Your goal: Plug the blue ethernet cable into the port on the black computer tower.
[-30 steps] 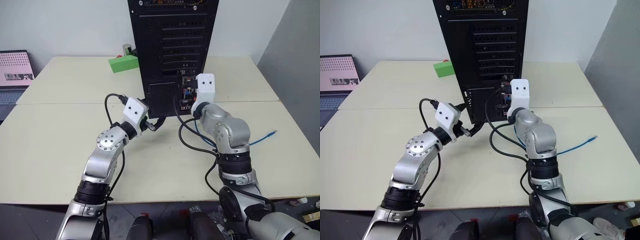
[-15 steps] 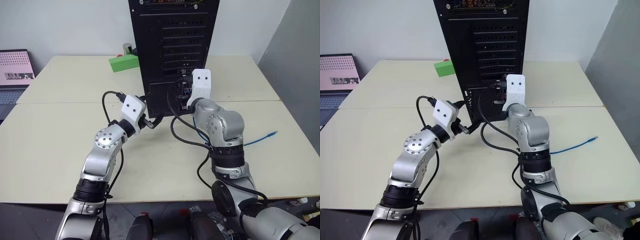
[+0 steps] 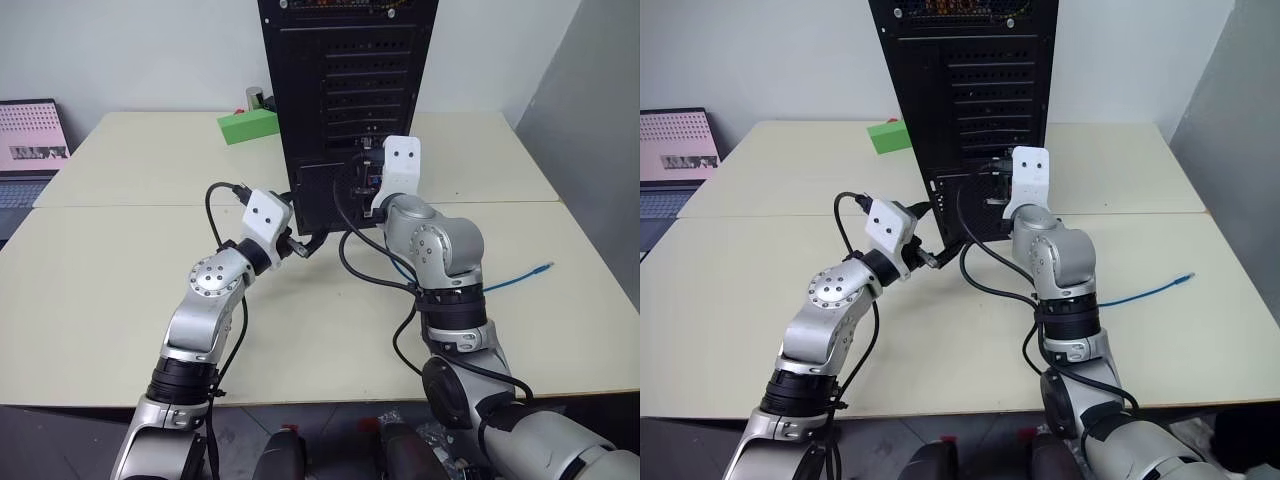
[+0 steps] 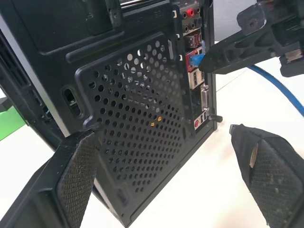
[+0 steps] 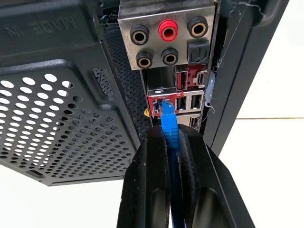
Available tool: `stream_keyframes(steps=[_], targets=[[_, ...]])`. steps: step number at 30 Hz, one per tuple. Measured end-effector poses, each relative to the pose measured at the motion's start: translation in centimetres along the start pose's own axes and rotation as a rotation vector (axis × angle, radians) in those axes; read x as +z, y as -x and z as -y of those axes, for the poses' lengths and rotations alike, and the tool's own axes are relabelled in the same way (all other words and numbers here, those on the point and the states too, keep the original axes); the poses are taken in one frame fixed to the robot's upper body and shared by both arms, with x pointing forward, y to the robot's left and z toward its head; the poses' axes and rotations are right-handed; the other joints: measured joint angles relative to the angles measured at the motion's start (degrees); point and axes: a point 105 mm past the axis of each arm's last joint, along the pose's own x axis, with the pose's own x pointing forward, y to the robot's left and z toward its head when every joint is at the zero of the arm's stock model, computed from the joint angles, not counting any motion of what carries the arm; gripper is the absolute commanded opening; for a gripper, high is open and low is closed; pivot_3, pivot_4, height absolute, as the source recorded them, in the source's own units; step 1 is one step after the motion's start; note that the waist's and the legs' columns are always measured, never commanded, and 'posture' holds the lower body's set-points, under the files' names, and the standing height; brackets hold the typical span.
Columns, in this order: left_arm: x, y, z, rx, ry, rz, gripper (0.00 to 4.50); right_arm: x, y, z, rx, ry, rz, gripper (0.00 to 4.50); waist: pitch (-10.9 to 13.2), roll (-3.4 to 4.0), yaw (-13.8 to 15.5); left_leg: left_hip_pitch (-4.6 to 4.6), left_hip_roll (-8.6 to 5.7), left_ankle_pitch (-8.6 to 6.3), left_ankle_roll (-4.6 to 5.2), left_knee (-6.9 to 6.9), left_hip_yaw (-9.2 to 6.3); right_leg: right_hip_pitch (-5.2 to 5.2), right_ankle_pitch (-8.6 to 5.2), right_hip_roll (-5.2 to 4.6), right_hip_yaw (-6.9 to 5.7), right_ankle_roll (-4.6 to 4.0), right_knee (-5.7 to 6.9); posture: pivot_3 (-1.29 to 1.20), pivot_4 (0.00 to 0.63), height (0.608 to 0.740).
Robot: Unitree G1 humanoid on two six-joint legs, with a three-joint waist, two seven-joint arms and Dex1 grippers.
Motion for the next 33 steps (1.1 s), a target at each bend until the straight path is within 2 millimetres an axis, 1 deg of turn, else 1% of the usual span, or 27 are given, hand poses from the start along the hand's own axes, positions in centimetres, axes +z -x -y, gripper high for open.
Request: stream_keyframes(steps=[4,6,7,10,13,14,16,18,22,27,29,31,32,33], targets=[[0.1,0.1,-0.2,0.006,0.002,0.003,4.5,0.0,0.0,-0.1,0.008,0.001,0.0,0.01,0.0,0.0,0.0,0.0,0.0,0.0,0.0,0.0,0.0,0.0,0.0,0.0,0.0,0.0,0.0,0.0,0.15,0.74],[0.1,0.1,-0.3,0.007,0.002,0.004,4.5,0.0,0.0,-0.1,0.015,-0.009,-0.001,0.71,0.0,0.0,0.0,0.0,0.0,0.0,0.0,0.0,0.0,0.0,0.0,0.0,0.0,0.0,0.0,0.0,0.15,0.74],[0.1,0.1,-0.2,0.006,0.002,0.004,4.5,0.0,0.0,-0.1,0.018,-0.018,-0.002,0.8,0.0,0.0,0.0,0.0,0.0,0.0,0.0,0.0,0.0,0.0,0.0,0.0,0.0,0.0,0.0,0.0,0.15,0.74],[0.1,0.1,-0.2,0.006,0.002,0.004,4.5,1.1,0.4,0.2,0.032,-0.063,0.046,1.49,0.0,0.0,0.1,-0.05,0.0,-0.01,0.0,-0.04,-0.02,0.0,0.0,0.0,-0.04,0.0,-0.1,0.0,0.15,0.74],[0.2,0.1,-0.2,0.004,0.001,0.006,4.5,1.1,0.4,0.2,0.033,-0.062,0.05,2.1,0.0,0.0,0.1,-0.15,0.0,0.0,0.0,-0.05,-0.01,-0.04,0.0,0.0,-0.04,0.0,-0.21,0.0,0.15,0.74],[0.2,0.1,-0.2,0.003,0.001,0.006,4.5,1.1,0.4,0.1,0.035,-0.06,0.051,2.25,0.0,0.0,0.1,-0.19,0.0,0.0,0.0,-0.05,-0.02,-0.05,0.0,0.0,-0.06,0.0,-0.24,0.0,0.15,0.74],[0.2,0.1,-0.2,0.003,0.001,0.006,4.5,1.2,0.5,0.2,0.033,-0.054,0.055,2.7,0.0,0.0,0.1,-0.29,0.01,0.0,0.0,-0.04,-0.05,-0.09,0.0,-0.01,-0.1,0.0,-0.3,0.0,0.15,0.74],[0.2,0.1,-0.2,0.001,0.0,0.007,4.5,0.9,1.1,0.4,0.041,-0.039,0.063,2.7,0.0,0.0,0.0,-0.34,0.0,0.0,0.0,-0.04,-0.05,-0.12,0.0,-0.02,-0.1,0.0,-0.34,0.0,0.15,0.74],[0.3,0.2,-0.2,-0.006,0.002,0.013,4.5,-1.1,2.3,1.2,0.101,0.05,0.051,2.7,0.0,0.0,0.1,-0.4,0.0,0.0,0.0,-0.04,-0.07,-0.14,0.0,-0.03,-0.12,0.0,-0.37,0.0,0.15,0.74],[0.1,1.0,-0.6,0.002,0.007,-0.005,4.5,-1.7,4.6,3.1,0.216,0.135,0.114,2.7,0.0,0.0,0.2,-0.38,-0.02,0.0,0.0,-0.03,-0.09,-0.12,0.0,-0.04,-0.14,0.01,-0.36,0.0,0.15,0.74],[-0.4,1.6,-0.9,0.008,0.007,-0.037,4.5,-2.0,5.5,4.1,0.246,0.168,0.132,2.7,0.0,0.0,0.1,-0.37,-0.02,0.0,0.0,-0.02,-0.09,-0.12,0.0,-0.04,-0.13,0.02,-0.35,0.0,0.15,0.74],[-0.9,2.3,-0.9,-0.006,0.018,-0.069,4.5,-1.9,6.5,5.5,0.283,0.23,0.181,2.7,0.0,0.0,0.1,-0.37,-0.02,-0.01,0.0,-0.01,-0.09,-0.09,-0.01,-0.04,-0.14,0.03,-0.39,0.0,0.15,0.74],[-1.3,2.8,-1.2,0.0,0.022,-0.093,4.5,-1.7,6.7,6.3,0.279,0.245,0.198,2.7,0.0,0.0,0.0,-0.35,-0.02,-0.01,0.0,-0.01,-0.07,-0.09,-0.01,-0.04,-0.11,0.03,-0.38,0.0,0.15,0.74],[-1.3,3.3,-1.3,-0.017,0.064,-0.09,4.5,-1.7,7.5,7.1,0.324,0.284,0.217,2.88,0.0,0.0,0.1,-0.35,-0.02,0.0,0.0,-0.01,-0.09,-0.09,-0.01,-0.03,-0.14,0.04,-0.39,0.0,0.15,0.74]])
